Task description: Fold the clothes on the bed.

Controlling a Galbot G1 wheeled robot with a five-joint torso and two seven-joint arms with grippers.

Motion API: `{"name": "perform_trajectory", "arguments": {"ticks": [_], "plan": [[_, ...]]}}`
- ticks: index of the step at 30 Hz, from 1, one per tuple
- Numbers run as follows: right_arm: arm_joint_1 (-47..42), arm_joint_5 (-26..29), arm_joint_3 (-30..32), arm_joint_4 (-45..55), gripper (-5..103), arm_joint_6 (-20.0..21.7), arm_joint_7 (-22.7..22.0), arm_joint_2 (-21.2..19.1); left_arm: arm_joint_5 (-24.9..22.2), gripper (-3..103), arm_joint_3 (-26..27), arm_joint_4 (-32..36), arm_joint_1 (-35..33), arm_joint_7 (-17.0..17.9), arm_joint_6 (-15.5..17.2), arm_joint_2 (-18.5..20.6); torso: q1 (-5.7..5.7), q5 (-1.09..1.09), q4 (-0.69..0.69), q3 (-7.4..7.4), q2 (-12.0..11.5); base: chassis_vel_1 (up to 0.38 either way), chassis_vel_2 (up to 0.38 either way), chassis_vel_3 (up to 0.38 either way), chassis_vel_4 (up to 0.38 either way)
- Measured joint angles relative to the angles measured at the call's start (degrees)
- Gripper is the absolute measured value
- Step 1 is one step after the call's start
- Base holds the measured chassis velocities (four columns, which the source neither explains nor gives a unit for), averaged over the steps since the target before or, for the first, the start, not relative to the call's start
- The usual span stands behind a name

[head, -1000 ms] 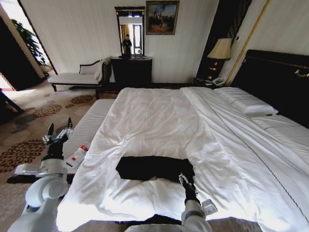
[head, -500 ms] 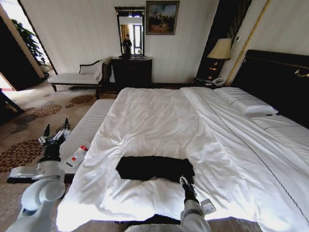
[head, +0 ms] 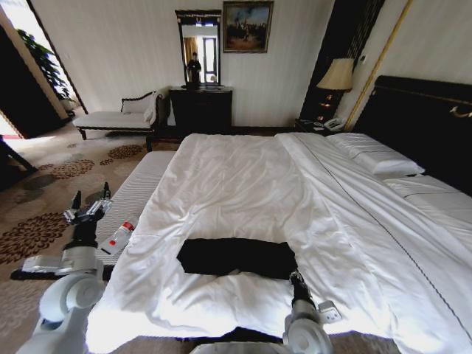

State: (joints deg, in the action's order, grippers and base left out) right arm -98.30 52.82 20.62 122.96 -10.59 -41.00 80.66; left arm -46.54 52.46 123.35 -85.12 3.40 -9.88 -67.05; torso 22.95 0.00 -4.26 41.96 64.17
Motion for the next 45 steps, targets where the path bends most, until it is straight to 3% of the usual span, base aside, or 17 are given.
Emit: {"name": "perform_trajectory", "arguments": {"ticks": [3,8,15,17,18,19,21,25,27,31,33,34,36,40,42,44,45], "plan": [[-0.3,-0.1,-0.4,0.3,2,0.1,0.0,0.1,0.2,100,-0.1,0.0,-0.2,0.0,-0.1,-0.3,0.00,0.00,0.00,0.00,0.0,0.000,0.000,0.000,0.000],[-0.4,-0.9,-0.5,-0.4,-1,0.1,-0.5,0.2,0.6,100,-0.1,0.0,-0.6,-0.2,-0.2,-0.6,0.00,0.00,0.00,0.00,0.0,0.000,0.000,0.000,0.000],[-1.5,-2.2,-0.5,-0.2,20,-0.3,-0.9,0.5,1.1,100,-0.4,0.2,-0.9,-0.3,-0.4,-1.0,0.00,0.00,0.00,0.00,0.0,0.000,0.000,0.000,0.000],[-2.1,-3.1,-0.7,0.2,32,-0.8,-1.2,0.7,1.2,100,-0.6,0.3,-1.0,-0.3,-0.4,-1.2,0.00,0.00,0.00,0.00,0.0,0.000,0.000,0.000,0.000],[-2.5,-3.4,-0.9,0.4,32,-1.0,-1.4,0.8,1.3,100,-0.7,0.4,-1.0,-0.3,-0.5,-1.3,0.00,0.00,0.00,0.00,0.0,0.000,0.000,0.000,0.000],[-3.3,-3.8,-1.4,0.8,42,-1.5,-1.7,1.0,1.4,100,-0.8,0.5,-1.1,-0.3,-0.5,-1.5,0.00,0.01,0.00,0.00,0.0,0.000,0.000,0.000,0.000],[-3.7,-3.9,-1.8,1.1,42,-1.6,-1.7,1.2,1.4,100,-0.8,0.5,-1.2,-0.3,-0.5,-1.5,0.00,0.01,0.00,0.00,0.0,0.000,0.000,0.000,0.000],[-5.4,-4.3,-4.4,2.4,64,-2.3,-1.1,1.9,1.6,100,-0.9,0.8,-1.5,-0.3,-0.6,-1.7,0.00,0.01,0.00,0.00,0.0,0.000,0.000,0.000,0.000],[-5.3,-4.4,-4.7,2.4,64,-2.3,-0.8,2.1,1.7,100,-0.9,0.9,-1.6,-0.4,-0.6,-1.8,0.00,0.00,0.00,0.00,0.0,0.000,0.000,0.000,0.000],[-4.0,-4.4,-4.9,2.0,85,-2.4,-0.3,2.4,1.8,100,-0.7,1.4,-2.1,-0.4,-0.8,-2.0,0.00,0.00,0.00,0.00,0.0,0.000,0.000,0.000,0.000],[-3.9,-4.3,-4.9,2.0,85,-2.4,-0.2,2.4,1.8,100,-0.6,1.5,-2.2,-0.4,-0.8,-2.1,0.00,0.01,0.00,0.00,0.0,0.000,0.000,0.000,0.000],[-3.7,-4.2,-4.9,2.0,93,-2.4,-0.2,2.4,1.8,100,-0.5,1.5,-2.2,-0.4,-0.8,-2.1,0.00,0.00,0.00,0.00,0.0,0.000,0.000,0.000,0.000],[-3.4,-3.9,-5.0,2.0,90,-2.4,-0.1,2.5,1.8,100,-0.3,1.5,-2.5,-0.5,-0.9,-2.2,0.00,0.01,0.00,0.00,0.0,0.000,0.000,0.000,0.000],[-3.3,-2.7,-5.1,1.9,68,-2.3,-0.1,2.6,1.8,100,-0.1,1.5,-2.6,-0.5,-1.0,-2.4,0.00,0.01,0.00,0.00,0.0,0.000,0.000,0.000,0.000],[-3.3,-2.4,-5.1,1.8,68,-2.3,-0.2,2.7,1.8,100,-0.2,1.5,-2.5,-0.5,-1.0,-2.4,0.00,0.01,0.00,0.00,0.0,0.000,0.000,0.000,0.000],[-3.3,-2.0,-5.1,1.6,57,-2.3,-0.2,2.7,2.0,100,-0.4,1.5,-2.4,-0.6,-1.0,-2.6,0.00,0.00,0.00,0.00,0.0,0.000,0.000,0.000,0.000],[-3.3,-2.0,-5.1,1.6,57,-2.3,-0.2,2.7,2.0,100,-0.4,1.5,-2.4,-0.6,-1.0,-2.6,0.00,0.00,0.00,0.00,0.0,0.000,0.000,0.000,0.000]]}}
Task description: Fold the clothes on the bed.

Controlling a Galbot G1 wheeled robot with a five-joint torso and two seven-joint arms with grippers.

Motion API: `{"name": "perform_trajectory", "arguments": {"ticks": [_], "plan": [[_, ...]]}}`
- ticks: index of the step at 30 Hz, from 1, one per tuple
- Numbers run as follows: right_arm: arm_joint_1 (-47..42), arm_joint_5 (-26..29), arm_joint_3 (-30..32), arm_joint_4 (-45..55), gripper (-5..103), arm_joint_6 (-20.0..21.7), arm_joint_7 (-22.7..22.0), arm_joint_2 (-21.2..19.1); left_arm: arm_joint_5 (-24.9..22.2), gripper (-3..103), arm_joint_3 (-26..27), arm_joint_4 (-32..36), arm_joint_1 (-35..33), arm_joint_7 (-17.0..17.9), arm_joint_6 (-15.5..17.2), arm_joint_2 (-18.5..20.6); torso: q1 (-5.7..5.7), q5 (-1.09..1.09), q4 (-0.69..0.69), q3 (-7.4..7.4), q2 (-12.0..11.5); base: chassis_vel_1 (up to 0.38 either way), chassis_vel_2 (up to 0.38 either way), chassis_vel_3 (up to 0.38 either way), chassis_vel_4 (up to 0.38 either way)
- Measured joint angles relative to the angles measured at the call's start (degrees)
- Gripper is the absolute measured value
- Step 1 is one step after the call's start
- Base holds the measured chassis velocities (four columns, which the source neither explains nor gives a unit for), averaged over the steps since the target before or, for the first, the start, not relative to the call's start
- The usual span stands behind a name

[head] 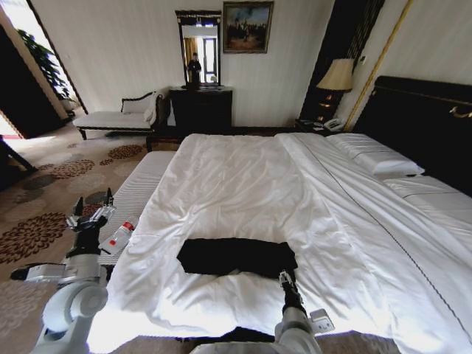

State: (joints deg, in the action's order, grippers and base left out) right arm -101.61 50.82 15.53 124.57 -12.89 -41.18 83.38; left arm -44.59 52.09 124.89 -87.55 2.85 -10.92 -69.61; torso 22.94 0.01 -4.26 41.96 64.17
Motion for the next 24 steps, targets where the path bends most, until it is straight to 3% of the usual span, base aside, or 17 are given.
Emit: {"name": "perform_trajectory", "arguments": {"ticks": [4,6,9,14,24], "plan": [[0.2,0.1,0.1,-0.1,35,0.0,-0.1,0.0,0.2,100,-0.3,0.0,0.1,0.0,0.0,-0.2,0.00,0.00,0.00,0.00,0.0,0.000,0.000,0.000,0.000],[0.2,0.1,0.2,-0.2,35,0.0,-0.1,0.0,0.2,100,-0.3,0.0,0.1,0.0,0.0,-0.2,0.00,0.00,0.00,0.00,0.0,0.000,0.000,0.000,0.000],[0.6,0.2,0.4,-0.3,19,0.0,-0.5,0.1,0.3,100,-0.5,0.0,0.2,0.0,0.0,-0.5,0.00,0.00,0.00,0.00,0.0,0.000,0.000,0.000,0.000],[1.2,0.1,0.9,-0.1,3,0.1,-1.0,0.1,0.6,100,-0.8,0.0,0.2,0.0,-0.2,-0.8,0.00,0.00,0.00,0.00,0.0,0.000,0.000,0.000,0.000],[3.7,-0.5,4.9,2.3,0,2.9,-1.8,-1.4,-2.7,100,-1.8,5.3,-0.4,0.0,0.2,-1.1,0.00,-0.01,0.00,0.00,0.0,0.000,0.000,0.000,0.000]]}}
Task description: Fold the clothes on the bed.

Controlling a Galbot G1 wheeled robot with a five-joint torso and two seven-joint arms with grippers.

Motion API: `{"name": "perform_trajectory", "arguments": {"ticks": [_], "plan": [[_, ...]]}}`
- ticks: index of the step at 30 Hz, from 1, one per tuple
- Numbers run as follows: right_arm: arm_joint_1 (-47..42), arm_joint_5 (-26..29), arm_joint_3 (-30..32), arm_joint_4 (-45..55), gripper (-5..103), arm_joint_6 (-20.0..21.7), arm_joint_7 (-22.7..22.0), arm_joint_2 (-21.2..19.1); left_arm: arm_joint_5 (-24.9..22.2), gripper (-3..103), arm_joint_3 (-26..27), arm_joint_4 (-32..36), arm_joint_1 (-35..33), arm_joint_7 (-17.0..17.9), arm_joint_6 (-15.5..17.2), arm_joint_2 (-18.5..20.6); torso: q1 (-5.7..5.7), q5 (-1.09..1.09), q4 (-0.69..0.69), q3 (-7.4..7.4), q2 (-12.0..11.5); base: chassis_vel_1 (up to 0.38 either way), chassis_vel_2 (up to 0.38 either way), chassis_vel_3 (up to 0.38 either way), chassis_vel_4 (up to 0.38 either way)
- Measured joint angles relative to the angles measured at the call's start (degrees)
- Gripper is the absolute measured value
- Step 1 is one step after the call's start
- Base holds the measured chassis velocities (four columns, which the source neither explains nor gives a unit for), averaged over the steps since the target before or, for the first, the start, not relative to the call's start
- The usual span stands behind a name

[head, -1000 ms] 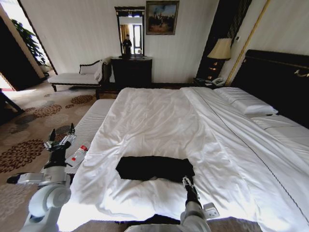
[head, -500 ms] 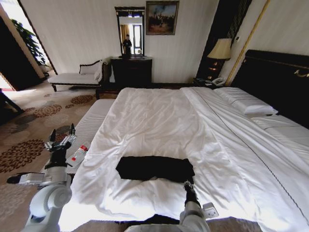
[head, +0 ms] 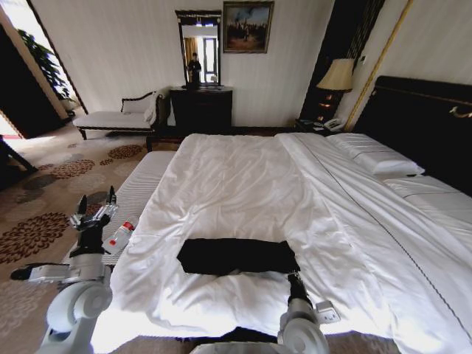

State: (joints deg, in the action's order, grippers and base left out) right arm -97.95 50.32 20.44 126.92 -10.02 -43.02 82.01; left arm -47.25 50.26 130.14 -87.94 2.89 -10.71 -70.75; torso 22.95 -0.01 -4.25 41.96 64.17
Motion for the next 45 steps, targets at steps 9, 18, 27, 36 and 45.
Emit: {"name": "perform_trajectory", "arguments": {"ticks": [9,18,27,36,45], "plan": [[-1.1,-3.0,-0.2,-1.2,-3,0.9,-0.2,-0.1,7.2,100,-3.4,-2.9,-1.8,-1.5,-0.7,-2.0,0.00,0.02,0.00,0.00,0.0,0.000,0.000,0.000,0.000],[-2.7,-7.0,-1.0,-2.7,29,0.6,-1.6,0.4,7.6,100,-4.1,-3.7,-1.3,-1.3,-0.8,-1.7,0.00,0.02,0.00,0.00,0.0,0.000,0.000,0.000,0.000],[-7.4,-8.9,-1.7,1.2,62,-0.4,-0.3,0.4,7.6,100,-4.1,-4.6,-1.5,-1.3,-1.1,-1.8,-0.01,0.03,-0.01,0.00,0.0,0.000,0.000,0.000,0.000],[-3.7,-2.1,-1.5,-2.7,89,4.1,5.0,-2.7,7.9,100,-4.5,-4.4,-1.4,-1.3,-1.1,-2.1,-0.01,0.01,0.00,0.00,0.0,0.000,0.000,0.000,0.000],[4.0,2.5,-1.3,-11.1,100,5.4,12.5,-4.6,7.8,100,-3.1,-4.0,-2.6,-1.4,-1.5,-2.1,0.00,0.01,0.00,0.00,0.0,0.000,0.000,0.000,0.000]]}}
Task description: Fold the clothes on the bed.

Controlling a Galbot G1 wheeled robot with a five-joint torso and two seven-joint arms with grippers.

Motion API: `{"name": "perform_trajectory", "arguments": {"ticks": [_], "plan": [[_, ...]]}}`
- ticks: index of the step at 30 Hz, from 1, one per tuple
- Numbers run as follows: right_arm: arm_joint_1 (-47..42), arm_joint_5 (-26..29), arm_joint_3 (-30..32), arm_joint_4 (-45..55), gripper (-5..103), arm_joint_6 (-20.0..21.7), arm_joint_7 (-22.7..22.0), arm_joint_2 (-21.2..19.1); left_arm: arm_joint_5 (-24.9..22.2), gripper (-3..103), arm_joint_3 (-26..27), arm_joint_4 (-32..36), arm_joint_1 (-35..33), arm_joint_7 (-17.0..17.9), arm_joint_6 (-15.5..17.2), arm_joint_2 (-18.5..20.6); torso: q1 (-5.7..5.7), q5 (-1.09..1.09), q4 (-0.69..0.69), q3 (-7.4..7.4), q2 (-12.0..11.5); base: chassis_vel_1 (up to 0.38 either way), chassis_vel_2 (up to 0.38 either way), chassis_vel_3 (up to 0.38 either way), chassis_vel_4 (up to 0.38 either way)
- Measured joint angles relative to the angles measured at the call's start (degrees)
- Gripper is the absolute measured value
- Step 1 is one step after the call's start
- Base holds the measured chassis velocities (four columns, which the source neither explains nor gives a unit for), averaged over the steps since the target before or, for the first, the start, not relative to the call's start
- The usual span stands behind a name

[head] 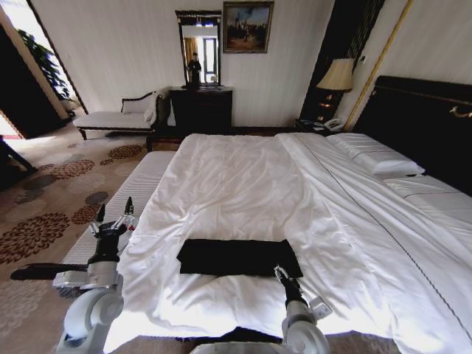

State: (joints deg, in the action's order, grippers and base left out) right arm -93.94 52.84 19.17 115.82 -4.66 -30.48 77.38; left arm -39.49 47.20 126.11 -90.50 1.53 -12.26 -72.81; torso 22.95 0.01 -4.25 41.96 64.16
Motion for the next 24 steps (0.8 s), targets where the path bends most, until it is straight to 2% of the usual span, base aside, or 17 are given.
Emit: {"name": "perform_trajectory", "arguments": {"ticks": [4,8,10,13,16,19,20,23,24], "plan": [[2.8,1.1,0.3,-3.2,103,-0.5,1.5,-0.1,0.0,100,0.0,0.1,-0.2,0.0,-0.1,-0.1,0.00,0.00,0.00,0.00,0.0,0.000,0.000,0.000,0.000],[4.8,2.6,0.9,-4.8,86,-2.3,3.4,0.1,0.4,100,-0.3,0.2,-0.2,0.0,-0.1,-0.3,0.00,0.00,0.00,0.00,0.0,0.000,0.000,0.000,0.000],[5.0,2.9,1.0,-4.9,86,-2.6,3.7,0.2,0.5,100,-0.3,0.2,-0.2,0.0,-0.1,-0.3,0.00,0.00,-0.01,0.00,0.0,0.000,0.000,0.000,0.000],[5.2,3.8,1.3,-5.1,70,-3.8,5.2,0.6,0.7,100,-0.5,0.2,-0.2,0.0,-0.1,-0.5,0.00,0.00,-0.01,0.00,0.0,0.000,0.000,0.000,0.000],[5.1,4.1,1.3,-5.0,65,-4.2,5.9,0.8,0.8,100,-0.5,0.2,-0.2,0.0,-0.1,-0.5,0.00,0.00,-0.01,0.00,0.0,0.000,0.000,0.000,0.000],[5.1,4.4,1.5,-5.0,48,-4.6,6.6,1.1,0.9,100,-0.7,0.3,-0.2,0.0,-0.2,-0.7,0.00,0.00,-0.01,0.00,0.0,0.000,0.000,0.000,0.000],[5.1,4.4,1.5,-5.0,48,-4.6,6.6,1.1,0.9,100,-0.7,0.3,-0.2,0.0,-0.2,-0.7,0.00,0.00,-0.01,0.00,0.0,0.000,0.000,0.000,0.000],[5.3,4.4,1.7,-4.6,27,-4.7,7.0,1.2,1.0,100,-0.7,0.5,-0.4,0.0,-0.2,-0.8,0.00,0.00,-0.01,0.00,0.0,0.000,0.000,0.000,0.000],[5.3,4.4,1.7,-4.6,27,-4.7,7.0,1.2,1.0,100,-0.7,0.5,-0.4,0.0,-0.2,-0.8,0.00,0.00,-0.01,0.00,0.0,0.000,0.000,0.000,0.000]]}}
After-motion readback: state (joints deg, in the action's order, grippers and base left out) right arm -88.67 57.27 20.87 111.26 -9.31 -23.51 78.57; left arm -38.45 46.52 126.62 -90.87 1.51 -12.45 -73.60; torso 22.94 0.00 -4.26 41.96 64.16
